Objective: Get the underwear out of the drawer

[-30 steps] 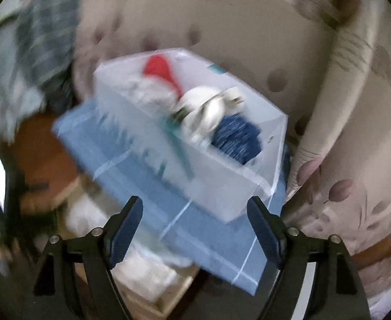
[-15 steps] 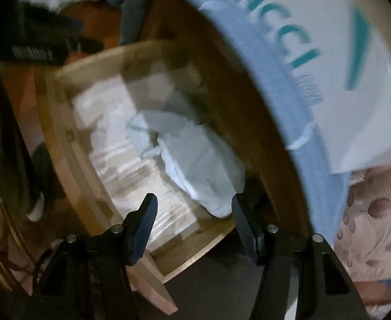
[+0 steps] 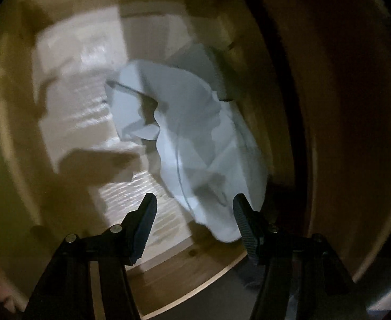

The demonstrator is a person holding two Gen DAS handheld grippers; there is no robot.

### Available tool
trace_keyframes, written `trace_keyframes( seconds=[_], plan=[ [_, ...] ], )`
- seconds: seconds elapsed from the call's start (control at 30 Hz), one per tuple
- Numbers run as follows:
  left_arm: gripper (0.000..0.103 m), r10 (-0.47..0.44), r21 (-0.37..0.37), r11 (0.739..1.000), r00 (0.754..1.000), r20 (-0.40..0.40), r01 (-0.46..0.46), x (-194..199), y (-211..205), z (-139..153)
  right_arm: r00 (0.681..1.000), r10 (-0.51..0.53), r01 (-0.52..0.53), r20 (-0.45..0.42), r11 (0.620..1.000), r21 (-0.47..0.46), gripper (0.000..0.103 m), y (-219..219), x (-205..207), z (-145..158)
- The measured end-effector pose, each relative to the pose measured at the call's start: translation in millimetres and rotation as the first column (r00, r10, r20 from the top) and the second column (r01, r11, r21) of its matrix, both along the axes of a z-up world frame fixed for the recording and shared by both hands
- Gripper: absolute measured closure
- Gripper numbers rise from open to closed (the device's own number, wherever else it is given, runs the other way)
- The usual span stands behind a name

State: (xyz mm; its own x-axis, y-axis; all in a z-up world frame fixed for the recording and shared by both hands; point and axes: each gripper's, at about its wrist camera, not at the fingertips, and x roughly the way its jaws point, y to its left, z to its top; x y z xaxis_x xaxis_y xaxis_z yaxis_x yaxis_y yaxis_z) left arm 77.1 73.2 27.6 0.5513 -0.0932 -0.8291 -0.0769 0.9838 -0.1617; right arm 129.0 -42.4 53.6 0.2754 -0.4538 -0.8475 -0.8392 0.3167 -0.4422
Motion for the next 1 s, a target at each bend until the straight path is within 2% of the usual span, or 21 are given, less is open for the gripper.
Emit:
trace_keyframes(
  seconds=[0.07, 0.2, 0.37, 0.43, 0.47, 0.83, 1.0],
  plan=[
    [0.042, 0.003, -0.012, 1.0, 1.0, -0.003, -0.003, 0, 1, 0, 1.0, 0.027, -0.027, -0.004, 0.999, -0.042, 0.037, 0, -2, -14],
    [0.042, 0.006, -0.032, 0.999, 1.0, -0.014, -0.006, 1, 4, -1, 0.997, 0.083, -0.082, 0.007, 0.992, -0.099, 0.037, -2, -6, -32],
    [0.042, 0.015, -0.05, 0.999, 1.0, -0.022, -0.016, 3, 6, -2, 0.991, 0.134, -0.133, -0.001, 0.984, -0.117, 0.036, 0, -12, -40],
    [0.042, 0.013, -0.053, 0.998, 1.0, -0.025, -0.014, 4, 6, -2, 0.992, 0.123, -0.123, -0.007, 0.986, -0.112, 0.026, -1, -11, -41],
    [0.042, 0.013, -0.052, 0.999, 1.0, -0.024, -0.014, 3, 6, -2, 0.993, 0.114, -0.116, -0.019, 0.987, -0.107, 0.025, -1, -10, -42],
    [0.042, 0.023, -0.061, 0.998, 0.999, -0.033, -0.025, 4, 9, -6, 0.992, 0.128, -0.128, -0.006, 0.981, -0.146, 0.025, -10, 4, -56],
    [0.042, 0.026, -0.071, 0.997, 0.999, -0.039, -0.029, 5, 10, -7, 0.988, 0.153, -0.152, -0.003, 0.98, -0.127, 0.024, -10, 4, -56]
  ],
)
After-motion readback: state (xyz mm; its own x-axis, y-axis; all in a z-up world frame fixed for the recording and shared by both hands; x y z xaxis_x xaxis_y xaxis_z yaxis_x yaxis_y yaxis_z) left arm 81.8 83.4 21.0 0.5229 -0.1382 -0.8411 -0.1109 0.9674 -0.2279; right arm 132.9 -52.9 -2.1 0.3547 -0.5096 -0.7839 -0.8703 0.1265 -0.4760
